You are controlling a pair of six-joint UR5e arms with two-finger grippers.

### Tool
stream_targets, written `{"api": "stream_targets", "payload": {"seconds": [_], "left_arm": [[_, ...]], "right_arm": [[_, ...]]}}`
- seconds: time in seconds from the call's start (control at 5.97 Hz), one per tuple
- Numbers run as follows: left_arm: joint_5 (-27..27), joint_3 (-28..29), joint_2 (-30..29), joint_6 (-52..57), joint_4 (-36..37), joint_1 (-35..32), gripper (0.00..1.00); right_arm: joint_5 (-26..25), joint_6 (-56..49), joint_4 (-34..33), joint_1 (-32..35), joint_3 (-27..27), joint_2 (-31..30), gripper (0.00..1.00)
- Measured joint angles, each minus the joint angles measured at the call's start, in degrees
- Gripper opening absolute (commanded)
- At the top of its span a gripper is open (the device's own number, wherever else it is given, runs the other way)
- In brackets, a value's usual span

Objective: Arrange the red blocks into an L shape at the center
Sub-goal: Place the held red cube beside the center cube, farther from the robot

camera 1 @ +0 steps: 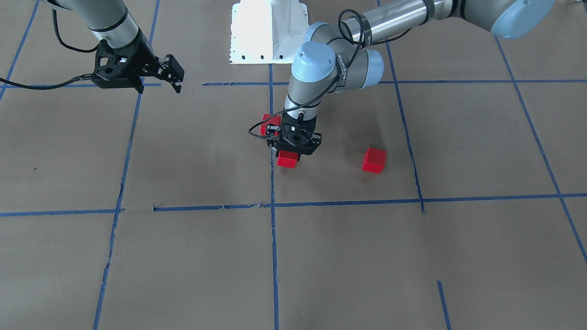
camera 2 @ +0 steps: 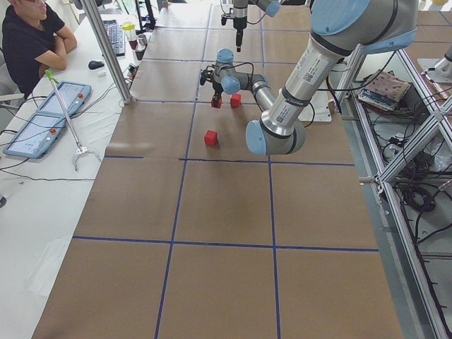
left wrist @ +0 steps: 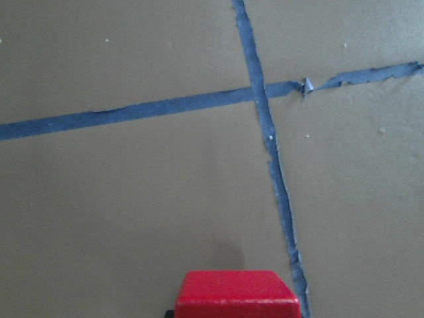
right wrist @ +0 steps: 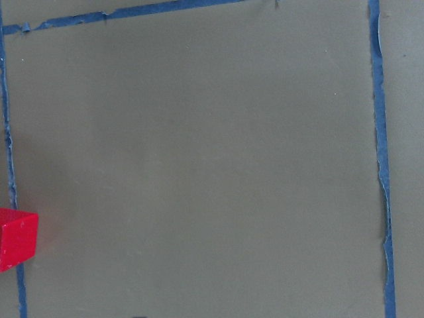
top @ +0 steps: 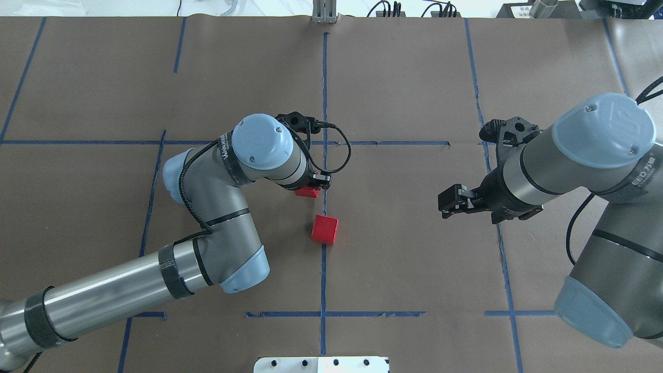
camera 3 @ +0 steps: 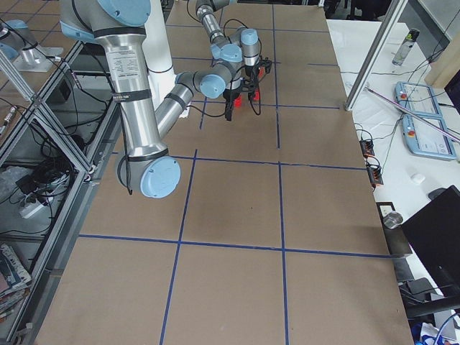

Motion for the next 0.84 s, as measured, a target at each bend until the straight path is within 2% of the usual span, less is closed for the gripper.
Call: {"api": "stream_targets", "payload": {"seconds": [0.5,0.84], "left_arm": [[1.3,1.1,-1.7,-5.1,1.5,2.5,0.00],[3.0,0.9,-3.2,-7.1,5.9,3.5,0.00]], "right_arm": [[0.4,0.0,0.0,0.7,0.7,-0.4,1.00],[0.4,0.1,-0.1,0.7,1.3,-0.6,1.00]]}}
